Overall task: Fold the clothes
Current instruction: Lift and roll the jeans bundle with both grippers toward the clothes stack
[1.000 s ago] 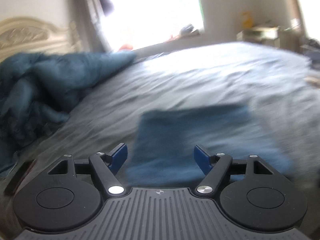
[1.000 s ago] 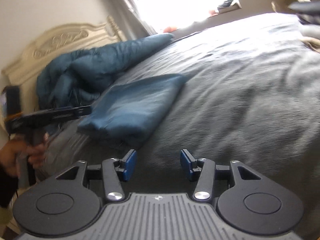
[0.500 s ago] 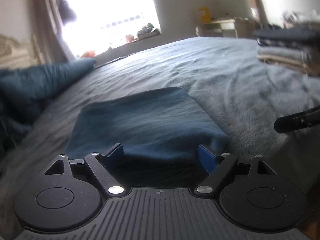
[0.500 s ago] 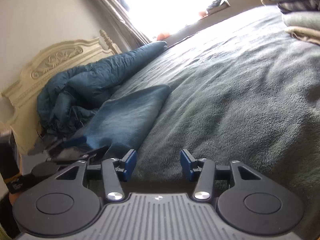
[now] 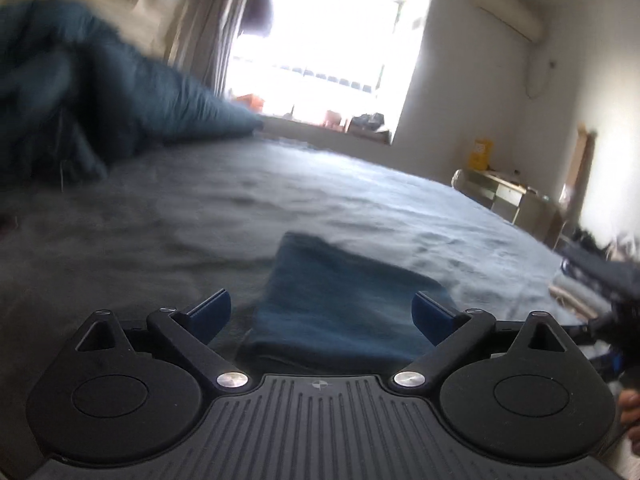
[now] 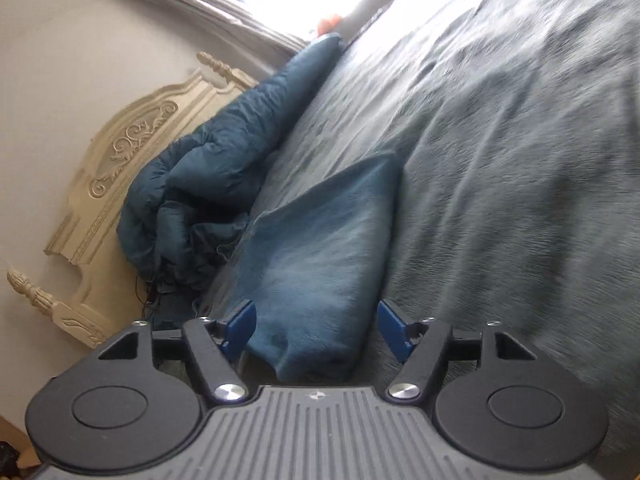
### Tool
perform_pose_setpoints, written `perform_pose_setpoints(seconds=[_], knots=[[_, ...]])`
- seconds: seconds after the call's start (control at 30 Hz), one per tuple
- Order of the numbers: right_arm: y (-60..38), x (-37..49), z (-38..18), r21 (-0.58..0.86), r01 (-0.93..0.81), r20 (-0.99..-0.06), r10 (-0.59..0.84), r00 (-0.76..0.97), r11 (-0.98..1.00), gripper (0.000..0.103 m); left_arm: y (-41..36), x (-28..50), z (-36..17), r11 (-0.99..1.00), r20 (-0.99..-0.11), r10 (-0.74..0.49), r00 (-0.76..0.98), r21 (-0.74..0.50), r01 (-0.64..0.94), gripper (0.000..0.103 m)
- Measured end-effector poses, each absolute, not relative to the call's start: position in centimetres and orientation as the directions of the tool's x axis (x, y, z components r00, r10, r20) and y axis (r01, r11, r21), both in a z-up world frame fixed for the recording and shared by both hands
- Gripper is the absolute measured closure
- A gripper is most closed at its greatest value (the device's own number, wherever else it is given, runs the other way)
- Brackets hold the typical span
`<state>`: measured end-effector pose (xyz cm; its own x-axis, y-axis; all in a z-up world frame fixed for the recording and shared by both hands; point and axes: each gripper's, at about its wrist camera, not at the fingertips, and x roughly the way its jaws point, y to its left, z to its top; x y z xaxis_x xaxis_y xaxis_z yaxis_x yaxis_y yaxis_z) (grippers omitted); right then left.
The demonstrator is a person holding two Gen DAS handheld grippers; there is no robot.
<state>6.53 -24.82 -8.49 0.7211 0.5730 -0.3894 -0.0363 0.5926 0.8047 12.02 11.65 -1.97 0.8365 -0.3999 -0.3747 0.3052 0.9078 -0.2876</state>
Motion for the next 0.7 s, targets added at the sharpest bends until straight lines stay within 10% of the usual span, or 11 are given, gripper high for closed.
perform_pose_setpoints(seconds=[0.37,0.7], knots=[[-22.9,11.0,-11.0,0.813,0.106,-0.508,0.606,0.613,0.573,0.031,15.0,20.0,-7.9,0.666,-0.412,-0.704,0.578,-0.665,0.338,0.005],[-23.0,15.2,-13.8,0.895,0.140,-0.421,0.696,0.582,0.424,0.029,13.3,24.0,-8.6,0.591,-0.430,-0.797,0.424,-0.699,0.403,0.005]])
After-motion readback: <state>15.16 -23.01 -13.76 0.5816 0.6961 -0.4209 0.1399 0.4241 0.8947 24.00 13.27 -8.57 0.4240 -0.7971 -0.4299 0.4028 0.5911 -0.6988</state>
